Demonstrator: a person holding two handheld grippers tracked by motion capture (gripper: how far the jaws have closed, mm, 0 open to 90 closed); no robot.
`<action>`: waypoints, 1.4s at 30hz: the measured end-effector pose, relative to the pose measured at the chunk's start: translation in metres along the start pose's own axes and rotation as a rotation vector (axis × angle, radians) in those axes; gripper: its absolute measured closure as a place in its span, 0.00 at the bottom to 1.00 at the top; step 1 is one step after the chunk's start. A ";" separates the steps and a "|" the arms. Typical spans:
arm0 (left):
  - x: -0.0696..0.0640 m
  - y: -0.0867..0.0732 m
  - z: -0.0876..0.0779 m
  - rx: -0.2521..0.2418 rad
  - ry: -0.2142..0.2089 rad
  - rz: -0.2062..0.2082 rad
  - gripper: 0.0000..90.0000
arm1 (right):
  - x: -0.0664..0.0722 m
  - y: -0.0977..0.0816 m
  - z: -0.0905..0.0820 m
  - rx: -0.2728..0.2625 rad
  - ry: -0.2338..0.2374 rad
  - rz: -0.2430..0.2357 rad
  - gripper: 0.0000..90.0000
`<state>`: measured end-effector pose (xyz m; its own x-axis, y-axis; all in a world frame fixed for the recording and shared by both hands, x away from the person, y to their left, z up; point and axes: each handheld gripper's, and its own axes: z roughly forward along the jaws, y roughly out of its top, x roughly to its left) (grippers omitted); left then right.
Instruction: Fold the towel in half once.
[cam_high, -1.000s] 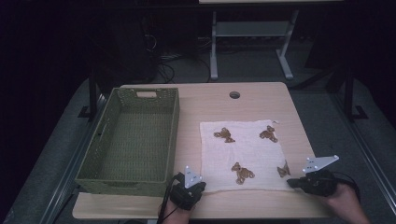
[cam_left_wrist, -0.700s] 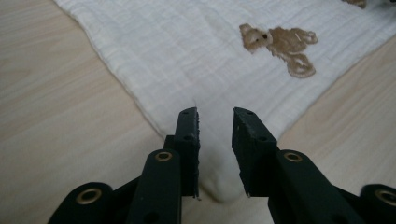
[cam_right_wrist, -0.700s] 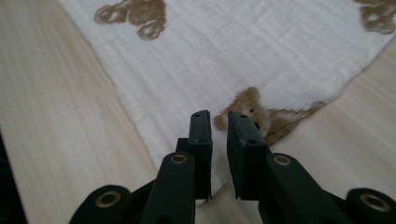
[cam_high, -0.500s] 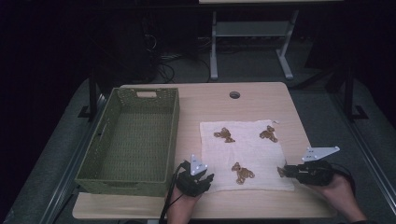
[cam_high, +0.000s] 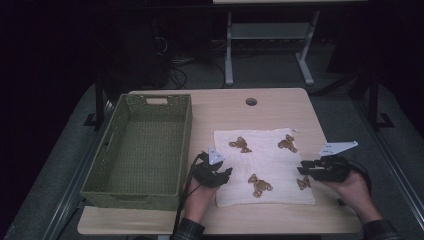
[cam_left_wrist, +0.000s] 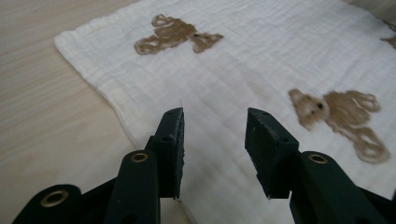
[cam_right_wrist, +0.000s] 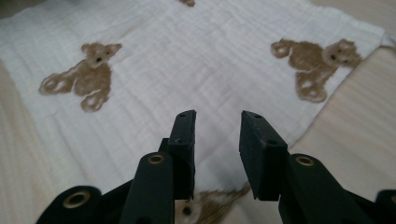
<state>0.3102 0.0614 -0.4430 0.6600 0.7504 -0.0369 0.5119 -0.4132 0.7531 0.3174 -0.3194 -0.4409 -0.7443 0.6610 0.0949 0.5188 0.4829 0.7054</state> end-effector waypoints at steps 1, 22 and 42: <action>0.002 0.003 0.003 -0.001 0.003 0.003 0.63 | -0.002 0.002 0.001 -0.002 0.002 -0.007 0.72; 0.064 0.048 0.058 0.030 0.173 -0.031 0.66 | -0.043 0.046 0.027 -0.027 -0.035 -0.031 0.72; 0.098 0.052 0.094 0.086 0.265 -0.095 0.71 | -0.110 0.067 0.070 -0.037 -0.138 0.096 0.76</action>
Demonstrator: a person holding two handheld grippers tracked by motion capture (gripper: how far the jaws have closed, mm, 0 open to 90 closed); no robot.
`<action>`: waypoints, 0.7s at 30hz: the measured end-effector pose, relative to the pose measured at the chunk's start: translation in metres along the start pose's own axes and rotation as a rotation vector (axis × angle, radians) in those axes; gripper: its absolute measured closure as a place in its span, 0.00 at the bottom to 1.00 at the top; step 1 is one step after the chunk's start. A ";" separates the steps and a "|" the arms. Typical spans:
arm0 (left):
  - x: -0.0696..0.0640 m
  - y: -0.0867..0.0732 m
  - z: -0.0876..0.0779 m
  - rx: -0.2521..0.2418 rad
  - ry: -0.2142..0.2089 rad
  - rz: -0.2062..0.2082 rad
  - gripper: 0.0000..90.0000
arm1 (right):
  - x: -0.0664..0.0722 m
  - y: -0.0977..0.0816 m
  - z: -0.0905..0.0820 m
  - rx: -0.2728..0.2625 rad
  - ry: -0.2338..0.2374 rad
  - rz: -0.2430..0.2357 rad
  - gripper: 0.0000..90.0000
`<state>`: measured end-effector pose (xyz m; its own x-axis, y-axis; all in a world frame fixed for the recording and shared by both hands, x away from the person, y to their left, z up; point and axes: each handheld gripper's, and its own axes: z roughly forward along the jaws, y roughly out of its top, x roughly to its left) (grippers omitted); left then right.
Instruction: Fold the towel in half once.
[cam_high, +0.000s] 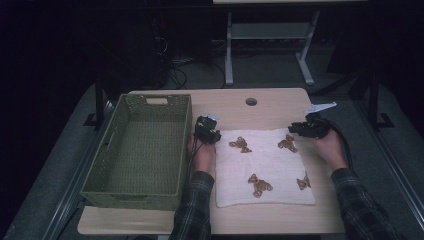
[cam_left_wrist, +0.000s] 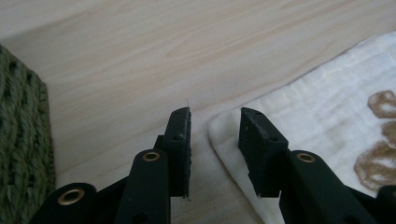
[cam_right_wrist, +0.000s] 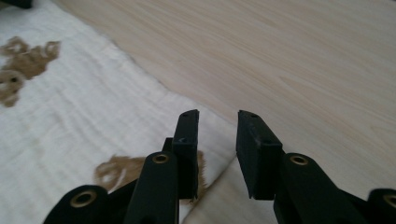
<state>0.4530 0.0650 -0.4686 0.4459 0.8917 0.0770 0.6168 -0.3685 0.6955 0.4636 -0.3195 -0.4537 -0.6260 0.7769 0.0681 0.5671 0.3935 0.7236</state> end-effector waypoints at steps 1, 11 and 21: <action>0.000 0.000 0.000 0.005 0.001 0.009 0.71 | -0.003 -0.001 0.004 -0.001 -0.015 0.011 0.76; -0.002 0.000 0.000 0.002 -0.034 0.014 0.86 | -0.013 -0.009 0.024 -0.001 0.002 0.068 0.75; 0.002 -0.002 0.001 -0.018 -0.075 -0.059 0.98 | -0.007 -0.009 0.022 0.013 -0.004 0.061 0.95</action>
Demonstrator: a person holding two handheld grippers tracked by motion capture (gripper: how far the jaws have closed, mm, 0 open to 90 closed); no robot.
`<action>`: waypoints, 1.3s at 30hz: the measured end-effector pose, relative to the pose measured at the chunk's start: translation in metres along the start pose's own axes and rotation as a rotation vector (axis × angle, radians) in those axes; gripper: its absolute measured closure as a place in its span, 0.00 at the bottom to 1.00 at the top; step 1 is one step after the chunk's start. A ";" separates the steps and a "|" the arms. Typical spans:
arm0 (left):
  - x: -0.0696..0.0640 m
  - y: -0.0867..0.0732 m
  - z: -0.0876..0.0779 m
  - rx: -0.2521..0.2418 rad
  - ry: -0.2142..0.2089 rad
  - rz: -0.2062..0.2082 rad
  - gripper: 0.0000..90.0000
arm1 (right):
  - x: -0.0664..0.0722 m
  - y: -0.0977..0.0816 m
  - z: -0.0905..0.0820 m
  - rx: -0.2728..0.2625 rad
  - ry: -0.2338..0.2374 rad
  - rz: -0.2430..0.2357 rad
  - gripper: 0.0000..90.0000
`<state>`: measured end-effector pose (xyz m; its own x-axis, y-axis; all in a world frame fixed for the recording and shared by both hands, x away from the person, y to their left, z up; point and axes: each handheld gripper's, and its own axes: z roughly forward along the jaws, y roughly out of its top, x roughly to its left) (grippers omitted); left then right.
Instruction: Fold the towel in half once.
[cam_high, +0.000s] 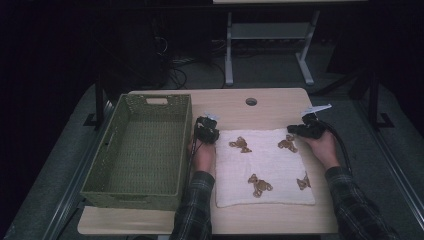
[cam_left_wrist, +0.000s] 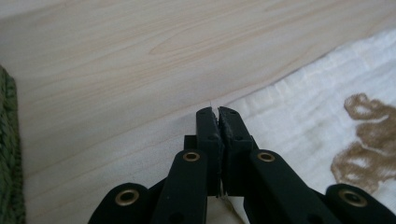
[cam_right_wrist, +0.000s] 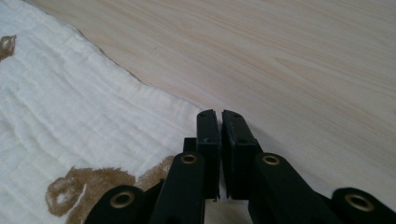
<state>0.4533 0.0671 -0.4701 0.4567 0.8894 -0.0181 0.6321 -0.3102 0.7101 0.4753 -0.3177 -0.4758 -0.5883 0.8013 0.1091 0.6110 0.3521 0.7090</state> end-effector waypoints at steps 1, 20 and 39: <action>0.000 0.000 -0.001 -0.003 0.001 -0.002 0.98 | 0.000 0.000 -0.002 -0.005 -0.006 0.000 0.96; -0.014 -0.011 -0.044 -0.114 0.001 -0.019 0.98 | 0.016 -0.009 -0.054 -0.083 0.002 -0.036 0.96; -0.038 -0.036 -0.086 -0.137 -0.026 0.017 0.98 | 0.044 -0.037 -0.083 -0.031 0.027 -0.070 0.96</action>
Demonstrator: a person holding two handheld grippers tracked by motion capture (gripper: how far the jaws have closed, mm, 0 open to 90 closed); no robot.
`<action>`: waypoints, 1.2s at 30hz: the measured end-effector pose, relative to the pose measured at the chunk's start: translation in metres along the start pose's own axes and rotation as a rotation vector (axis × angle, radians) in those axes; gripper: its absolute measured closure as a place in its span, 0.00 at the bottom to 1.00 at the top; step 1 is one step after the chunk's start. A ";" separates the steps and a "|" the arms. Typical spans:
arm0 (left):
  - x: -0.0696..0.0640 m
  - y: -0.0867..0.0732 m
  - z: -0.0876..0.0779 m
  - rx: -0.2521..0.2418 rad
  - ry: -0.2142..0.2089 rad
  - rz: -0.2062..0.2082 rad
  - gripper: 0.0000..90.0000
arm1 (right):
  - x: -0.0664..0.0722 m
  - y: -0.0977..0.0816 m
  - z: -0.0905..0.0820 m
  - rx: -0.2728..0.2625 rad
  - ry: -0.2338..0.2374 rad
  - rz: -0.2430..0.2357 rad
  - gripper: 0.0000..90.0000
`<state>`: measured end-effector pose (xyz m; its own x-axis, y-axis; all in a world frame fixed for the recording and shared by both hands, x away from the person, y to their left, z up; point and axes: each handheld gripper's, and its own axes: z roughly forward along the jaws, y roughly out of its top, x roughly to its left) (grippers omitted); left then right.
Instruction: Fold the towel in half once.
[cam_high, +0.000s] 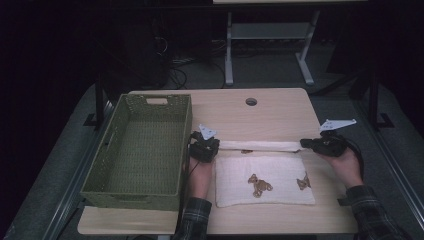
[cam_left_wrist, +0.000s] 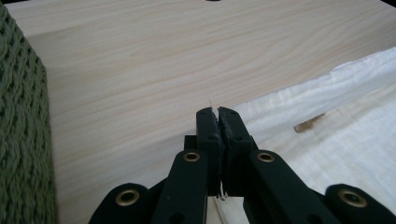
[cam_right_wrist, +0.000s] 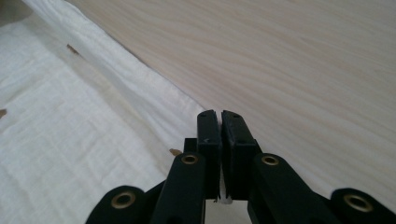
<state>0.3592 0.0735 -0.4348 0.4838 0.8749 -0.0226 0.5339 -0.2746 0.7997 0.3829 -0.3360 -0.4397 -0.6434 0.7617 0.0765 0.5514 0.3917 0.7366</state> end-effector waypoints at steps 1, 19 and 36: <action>-0.002 -0.001 -0.002 -0.003 0.001 -0.005 0.98 | 0.002 -0.001 -0.001 0.005 -0.001 -0.006 0.96; -0.029 -0.029 -0.039 -0.008 0.005 0.025 0.98 | 0.028 -0.030 -0.028 0.025 0.036 -0.022 0.96; -0.048 -0.055 -0.067 0.008 0.009 0.057 0.98 | 0.052 -0.050 -0.047 0.037 0.062 -0.047 0.96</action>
<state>0.2601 0.0730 -0.4375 0.5073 0.8613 0.0288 0.5107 -0.3274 0.7949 0.2970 -0.3406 -0.4409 -0.7001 0.7089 0.0851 0.5382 0.4456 0.7154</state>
